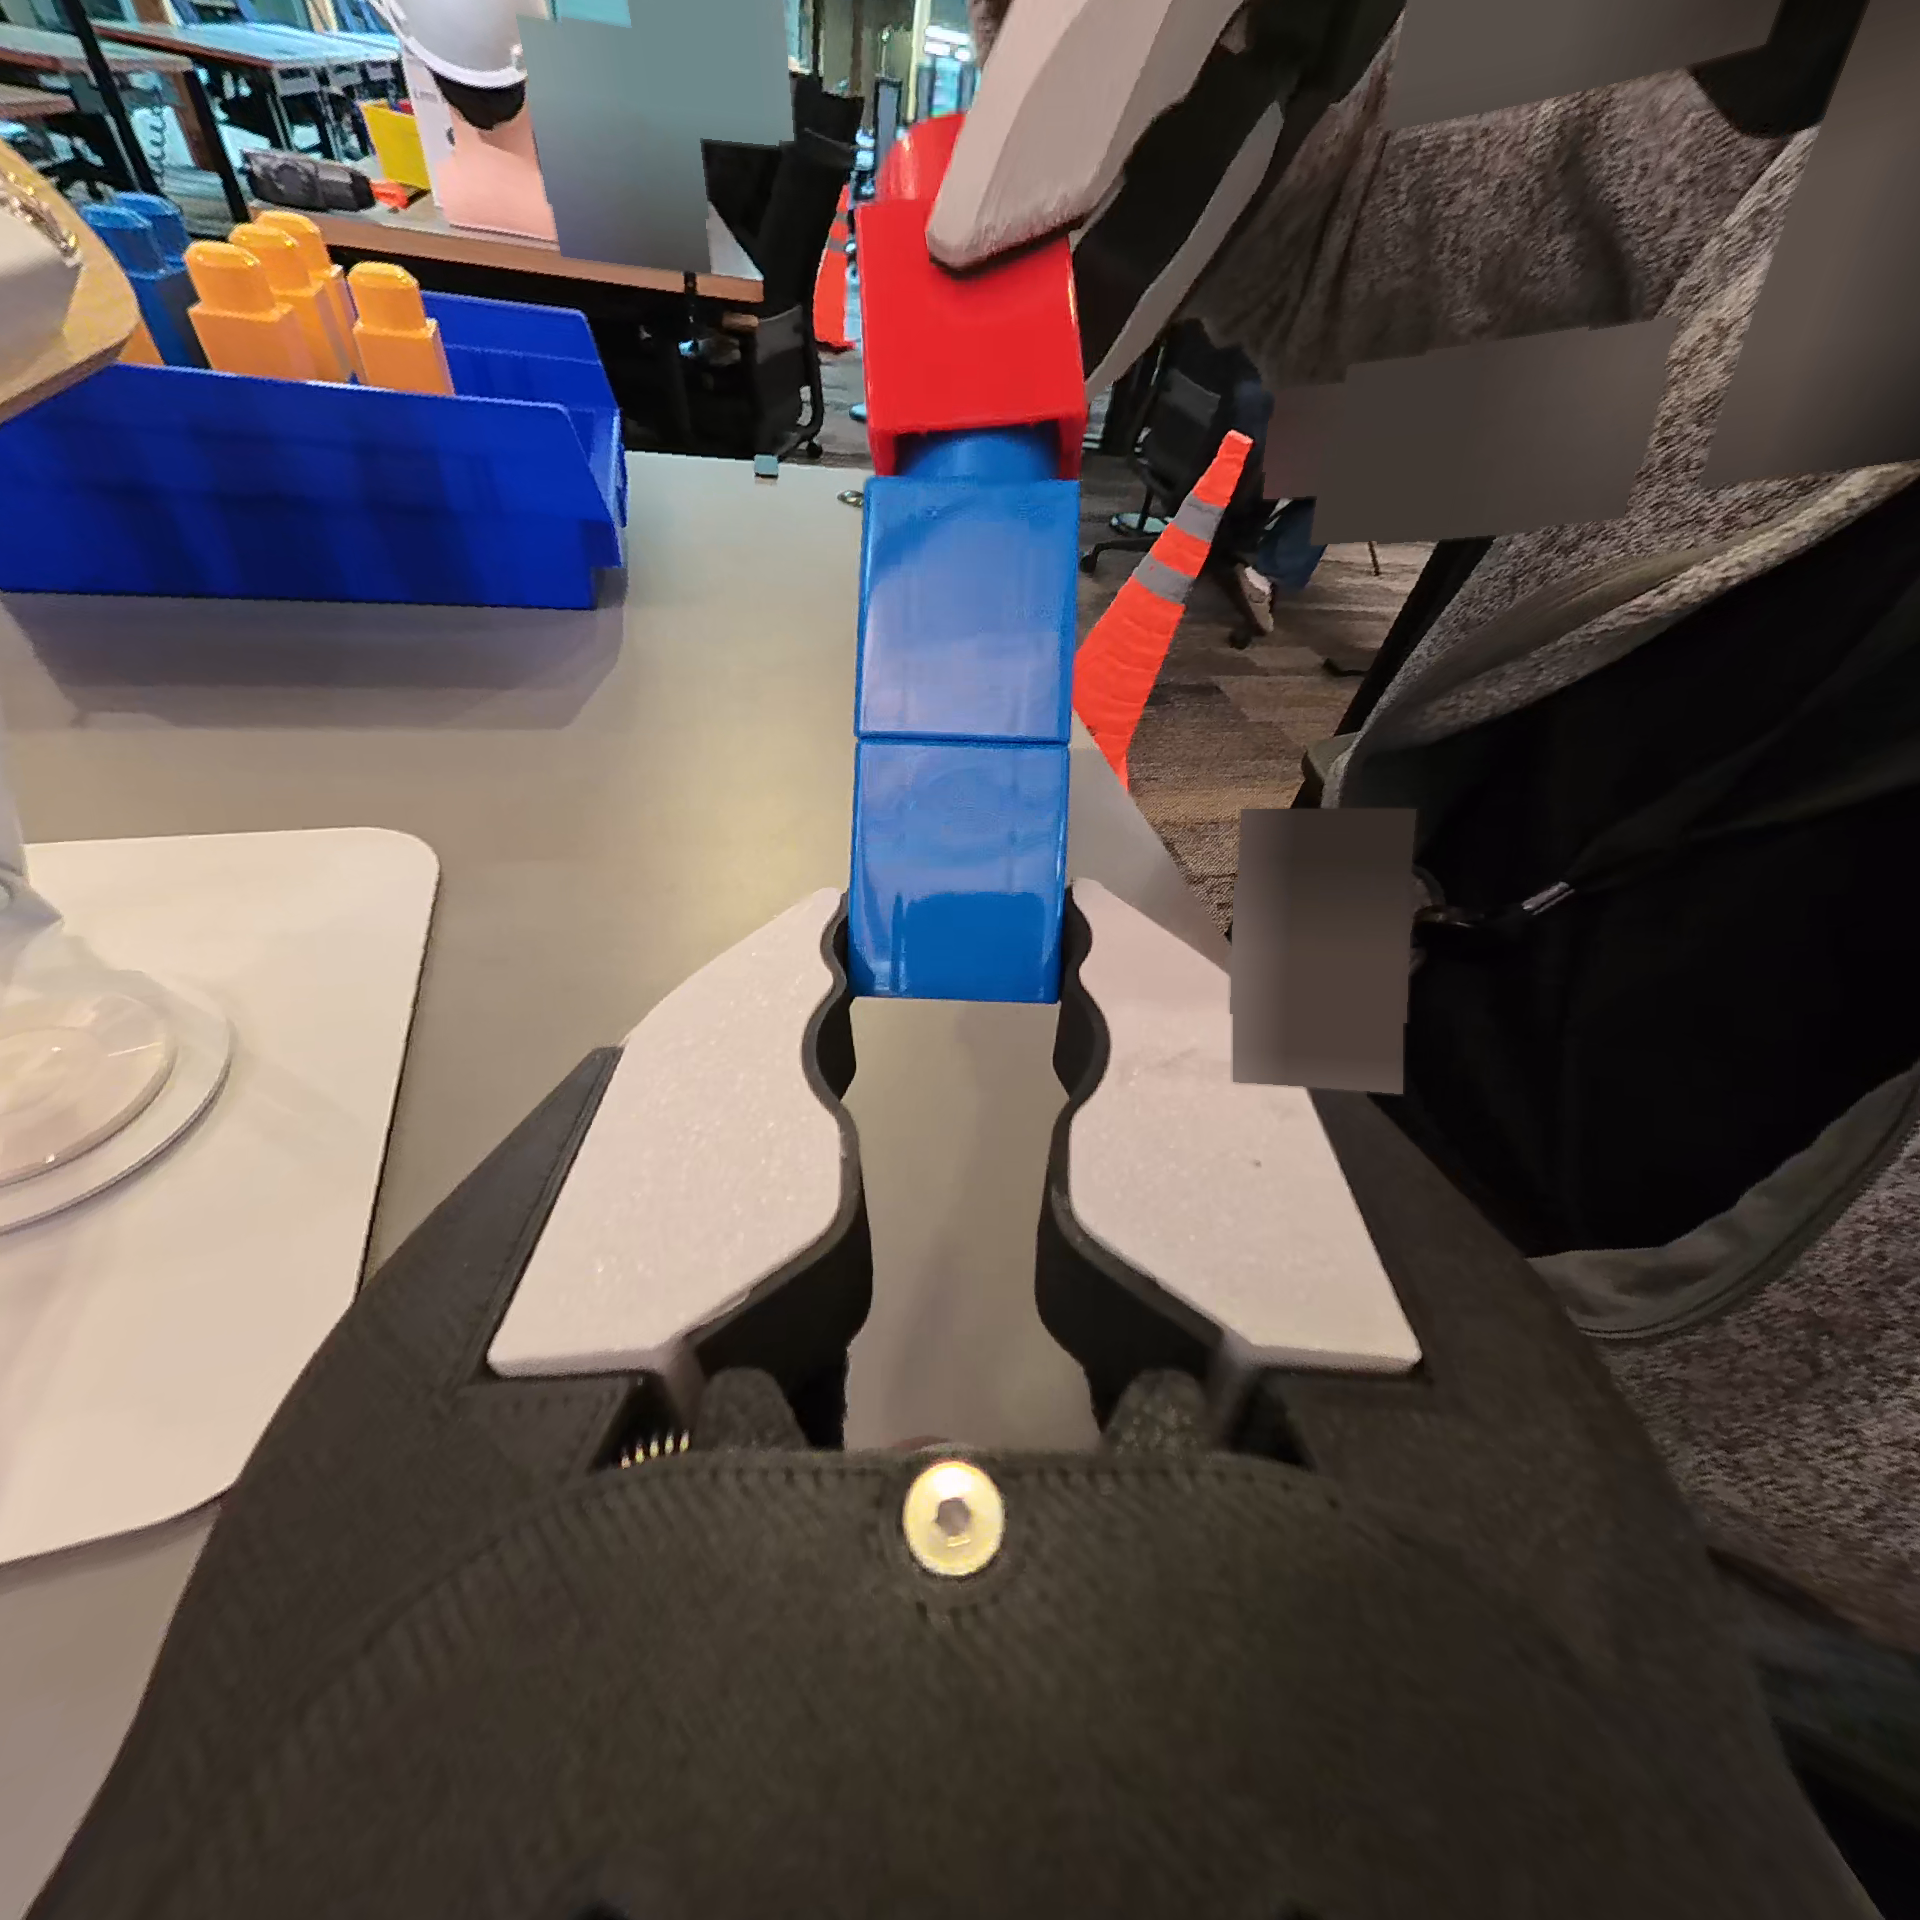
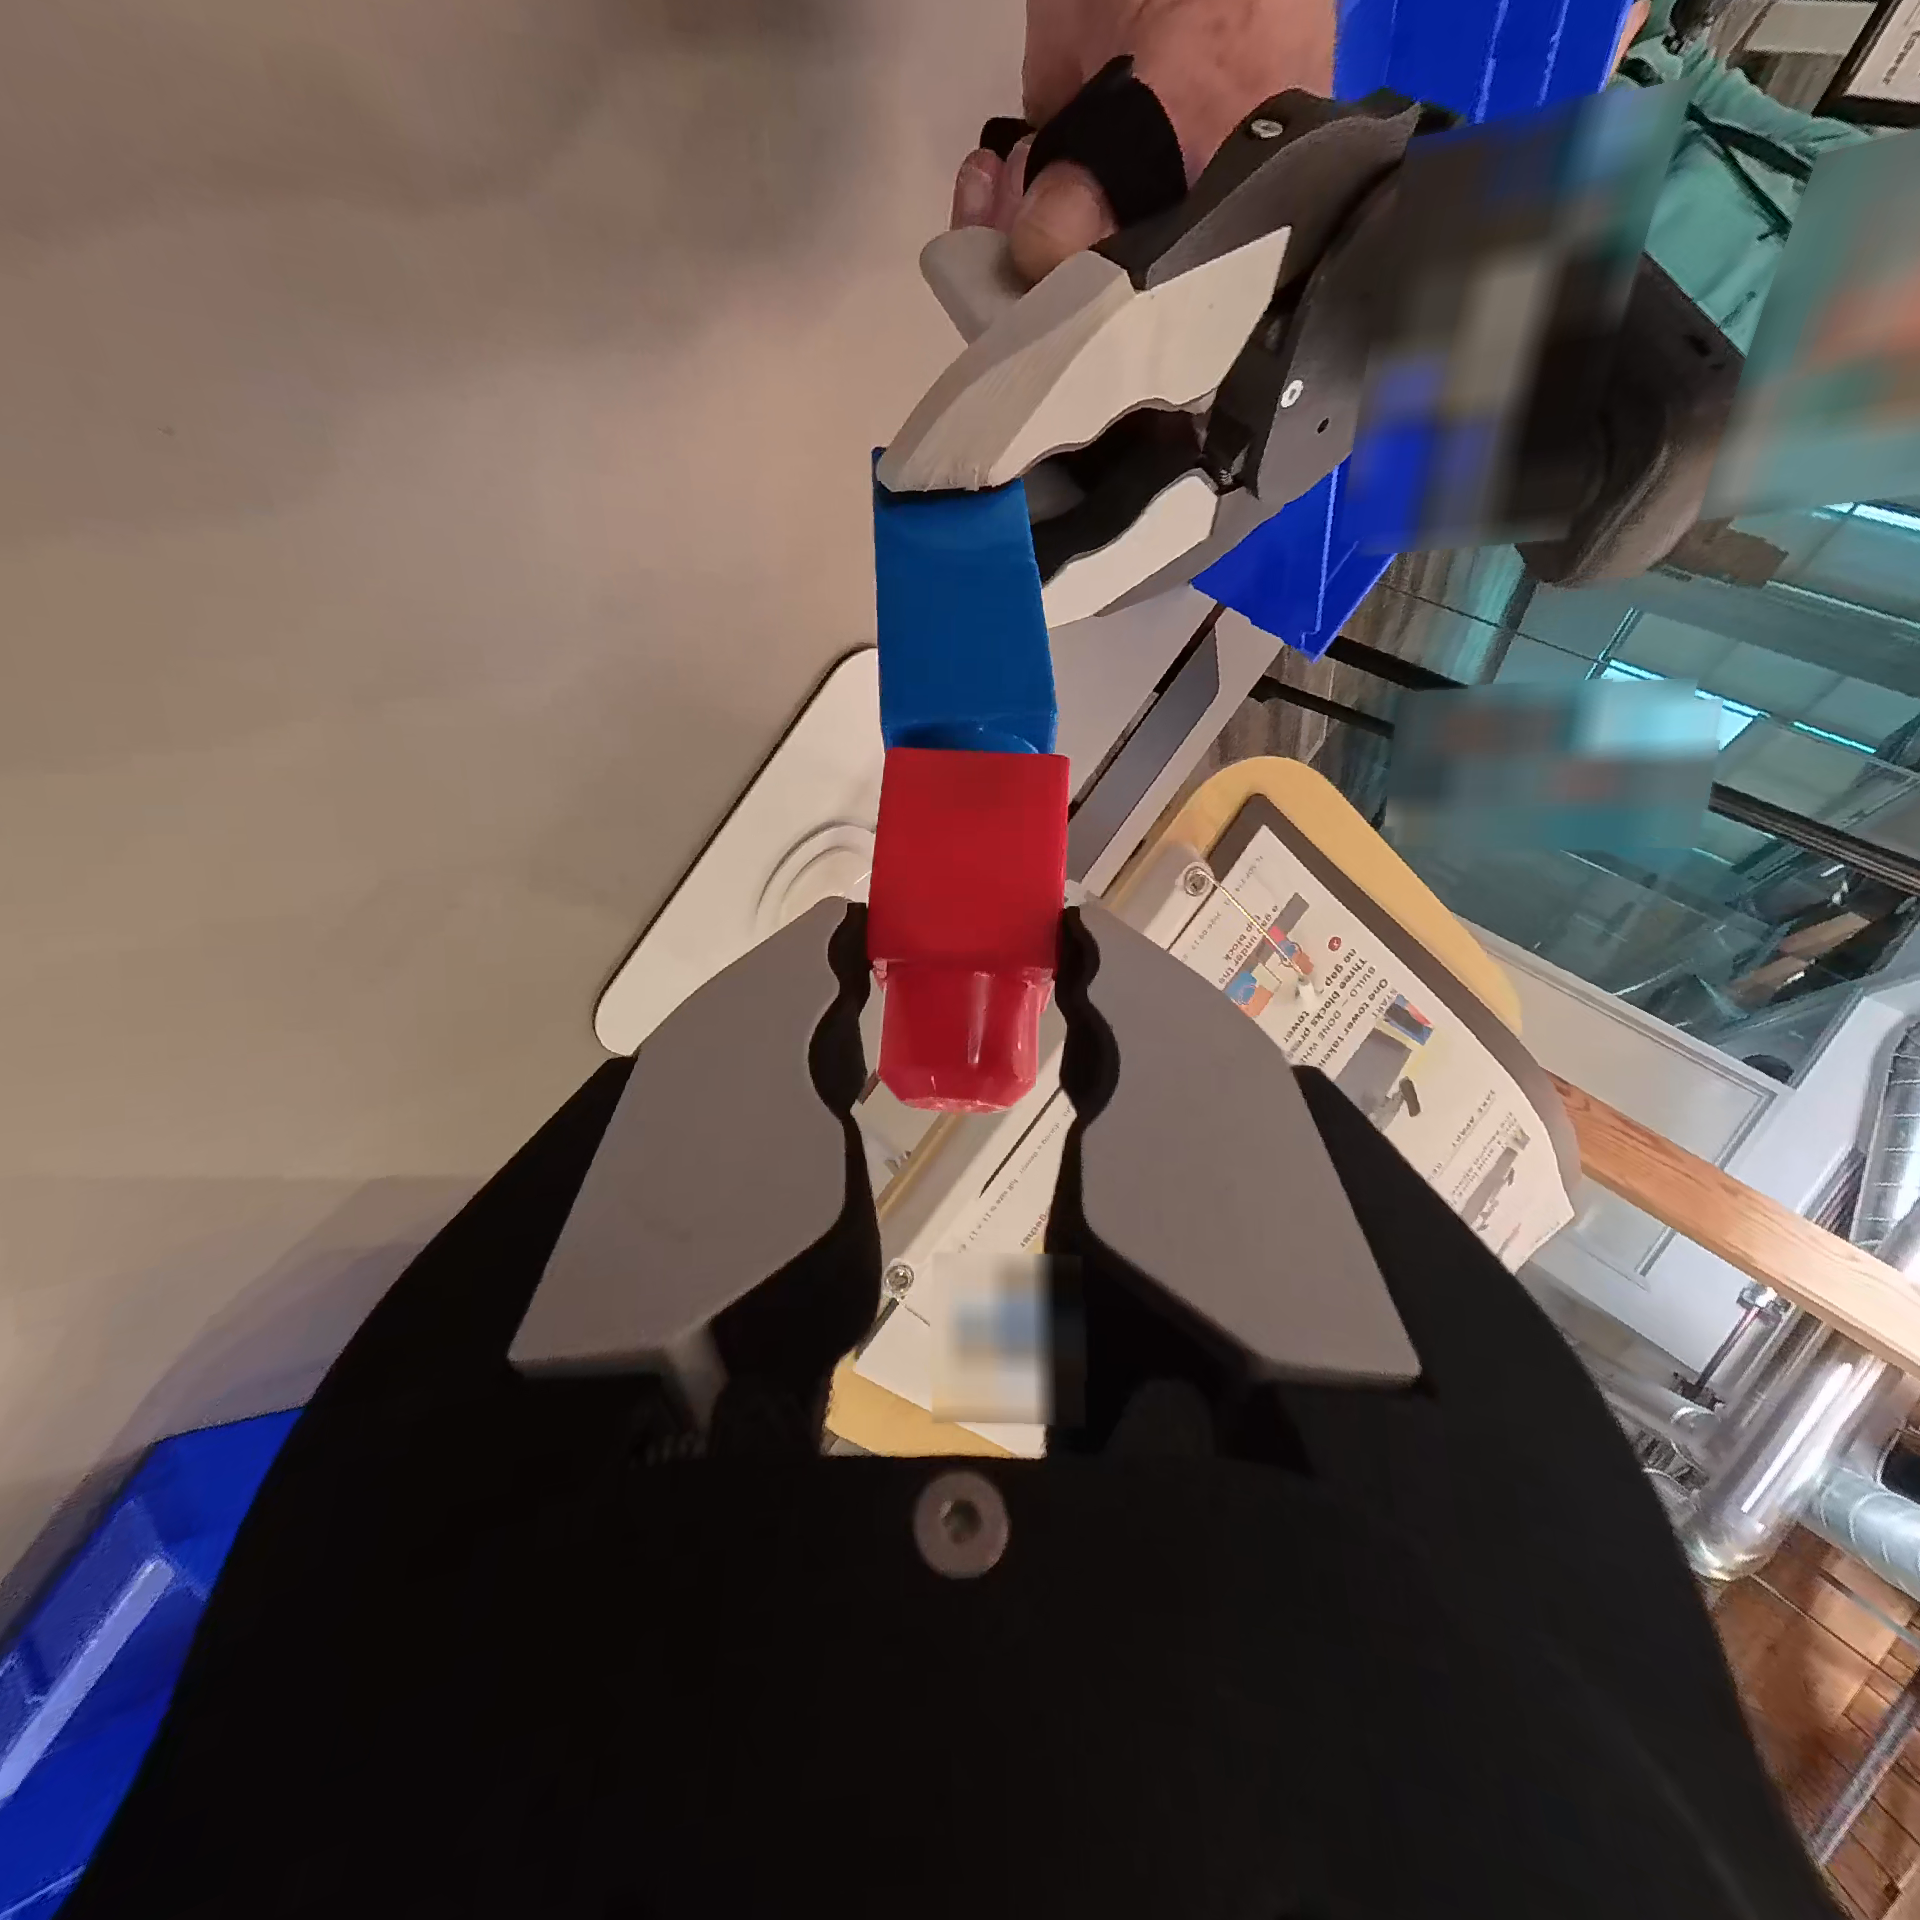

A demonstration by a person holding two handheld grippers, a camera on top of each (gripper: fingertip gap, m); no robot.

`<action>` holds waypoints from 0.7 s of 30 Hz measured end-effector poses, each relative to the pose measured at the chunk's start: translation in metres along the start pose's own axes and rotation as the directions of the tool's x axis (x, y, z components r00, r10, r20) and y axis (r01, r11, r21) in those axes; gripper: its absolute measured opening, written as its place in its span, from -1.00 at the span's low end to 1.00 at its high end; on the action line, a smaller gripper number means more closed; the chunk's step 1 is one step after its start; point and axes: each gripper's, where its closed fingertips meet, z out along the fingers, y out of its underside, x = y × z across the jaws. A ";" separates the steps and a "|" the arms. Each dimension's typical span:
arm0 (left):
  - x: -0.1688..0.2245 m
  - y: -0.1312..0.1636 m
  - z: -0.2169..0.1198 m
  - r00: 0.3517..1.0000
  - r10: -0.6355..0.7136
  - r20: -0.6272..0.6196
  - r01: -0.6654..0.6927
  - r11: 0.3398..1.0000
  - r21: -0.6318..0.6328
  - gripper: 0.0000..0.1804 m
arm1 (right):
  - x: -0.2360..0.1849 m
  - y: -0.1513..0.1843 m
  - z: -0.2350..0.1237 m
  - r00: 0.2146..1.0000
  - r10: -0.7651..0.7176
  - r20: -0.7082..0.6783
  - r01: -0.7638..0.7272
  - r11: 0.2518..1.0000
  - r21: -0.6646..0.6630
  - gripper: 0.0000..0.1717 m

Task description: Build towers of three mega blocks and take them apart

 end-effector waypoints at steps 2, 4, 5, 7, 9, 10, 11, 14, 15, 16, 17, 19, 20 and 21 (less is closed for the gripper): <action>-0.001 0.001 0.001 1.000 0.001 0.010 -0.001 1.000 -0.009 -0.61 | -0.004 -0.001 0.003 1.000 -0.001 0.014 0.001 1.000 0.005 -0.59; -0.002 -0.002 0.001 1.000 0.002 0.020 -0.002 1.000 0.003 -0.61 | -0.006 -0.002 0.005 1.000 -0.007 0.019 0.007 1.000 0.005 -0.59; -0.003 -0.002 0.000 1.000 0.004 0.021 -0.004 1.000 0.000 -0.61 | -0.006 -0.003 0.005 1.000 -0.007 0.017 0.007 1.000 0.005 -0.59; -0.003 -0.003 -0.002 1.000 0.005 0.026 -0.006 1.000 0.013 -0.61 | -0.005 -0.002 0.005 1.000 -0.005 0.003 0.005 1.000 0.004 -0.59; -0.003 -0.006 -0.003 1.000 0.008 0.028 -0.008 1.000 0.024 -0.61 | -0.004 -0.002 0.005 1.000 0.007 -0.005 -0.007 1.000 0.010 -0.59; -0.003 -0.007 -0.003 0.999 0.009 0.032 -0.010 1.000 0.029 -0.61 | -0.003 -0.001 0.005 1.000 0.007 -0.011 -0.007 1.000 0.006 -0.59; -0.003 -0.007 -0.003 0.999 0.011 0.031 -0.012 0.999 0.030 -0.61 | -0.003 -0.002 0.004 1.000 0.009 -0.016 -0.009 1.000 0.008 -0.59; -0.001 -0.006 -0.003 0.999 0.020 0.026 -0.021 1.000 0.019 -0.61 | -0.004 -0.004 0.004 1.000 -0.005 -0.024 0.006 1.000 0.013 -0.59; 0.000 -0.006 -0.003 1.000 0.021 0.023 -0.022 1.000 0.018 -0.61 | -0.005 -0.005 0.004 1.000 -0.008 -0.026 0.009 1.000 0.016 -0.59; 0.000 -0.007 -0.003 1.000 0.022 0.020 -0.023 0.999 0.022 -0.61 | -0.005 -0.005 0.003 0.999 -0.014 -0.030 0.014 1.000 0.017 -0.59; 0.001 -0.007 -0.003 1.000 0.023 0.013 -0.023 0.999 0.023 -0.61 | -0.004 -0.007 0.002 0.999 -0.018 -0.034 0.019 1.000 0.020 -0.59; 0.003 -0.008 -0.004 1.000 0.026 -0.003 -0.025 0.999 0.034 -0.61 | -0.005 -0.011 0.001 0.999 -0.025 -0.046 0.026 0.999 0.031 -0.59; 0.004 -0.008 -0.005 1.000 0.023 -0.008 -0.023 0.999 0.038 -0.61 | -0.005 -0.012 0.001 0.998 -0.035 -0.053 0.036 0.999 0.029 -0.59; 0.004 -0.007 -0.004 1.000 0.022 -0.011 -0.022 0.999 0.033 -0.61 | -0.005 -0.012 0.001 0.998 -0.044 -0.052 0.045 0.999 0.023 -0.59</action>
